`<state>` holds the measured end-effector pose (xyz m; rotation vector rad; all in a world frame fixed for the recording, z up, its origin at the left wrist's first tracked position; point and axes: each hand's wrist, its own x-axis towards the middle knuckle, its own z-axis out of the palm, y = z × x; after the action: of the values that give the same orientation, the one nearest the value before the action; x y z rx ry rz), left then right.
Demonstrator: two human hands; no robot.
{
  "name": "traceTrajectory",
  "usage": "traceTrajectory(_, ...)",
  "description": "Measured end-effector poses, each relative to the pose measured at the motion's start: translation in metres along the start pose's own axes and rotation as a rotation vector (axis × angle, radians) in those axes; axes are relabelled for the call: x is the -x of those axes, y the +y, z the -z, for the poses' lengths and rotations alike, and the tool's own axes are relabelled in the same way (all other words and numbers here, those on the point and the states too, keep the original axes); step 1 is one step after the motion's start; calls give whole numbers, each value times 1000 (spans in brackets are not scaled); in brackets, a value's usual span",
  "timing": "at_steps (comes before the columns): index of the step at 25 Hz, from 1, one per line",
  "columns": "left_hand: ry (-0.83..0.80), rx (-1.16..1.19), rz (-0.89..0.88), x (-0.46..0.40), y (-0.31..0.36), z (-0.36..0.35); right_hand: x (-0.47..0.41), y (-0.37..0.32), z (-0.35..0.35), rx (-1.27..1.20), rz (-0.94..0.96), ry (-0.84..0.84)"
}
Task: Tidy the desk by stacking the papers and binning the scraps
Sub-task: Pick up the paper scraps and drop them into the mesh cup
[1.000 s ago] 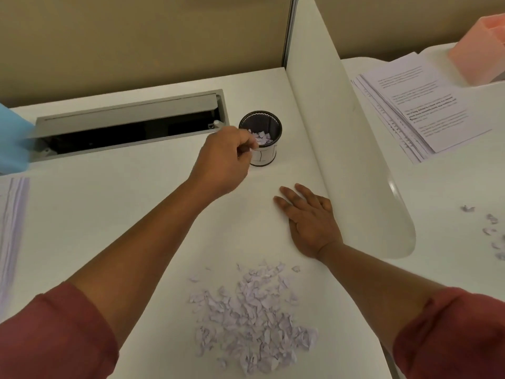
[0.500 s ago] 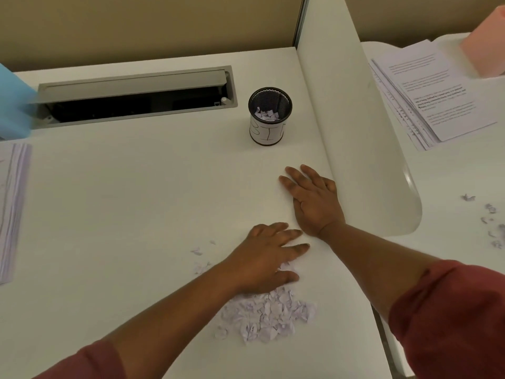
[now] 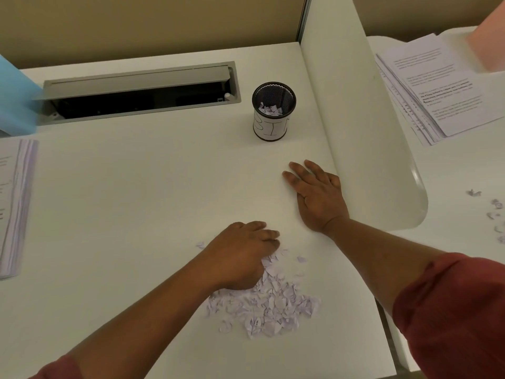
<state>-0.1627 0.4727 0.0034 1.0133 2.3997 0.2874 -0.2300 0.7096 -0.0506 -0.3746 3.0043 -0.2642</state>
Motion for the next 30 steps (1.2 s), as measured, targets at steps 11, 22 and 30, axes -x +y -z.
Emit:
traceTrajectory(11,332,239,-1,-2,-16,-22,0,0,1,-4,8,3)
traceTrajectory(22,403,1135,491,6,-35,40,0,0,0,-2,8,9)
traceTrajectory(30,677,967,319,-45,-54,149,-1,1,0,-1,10,16)
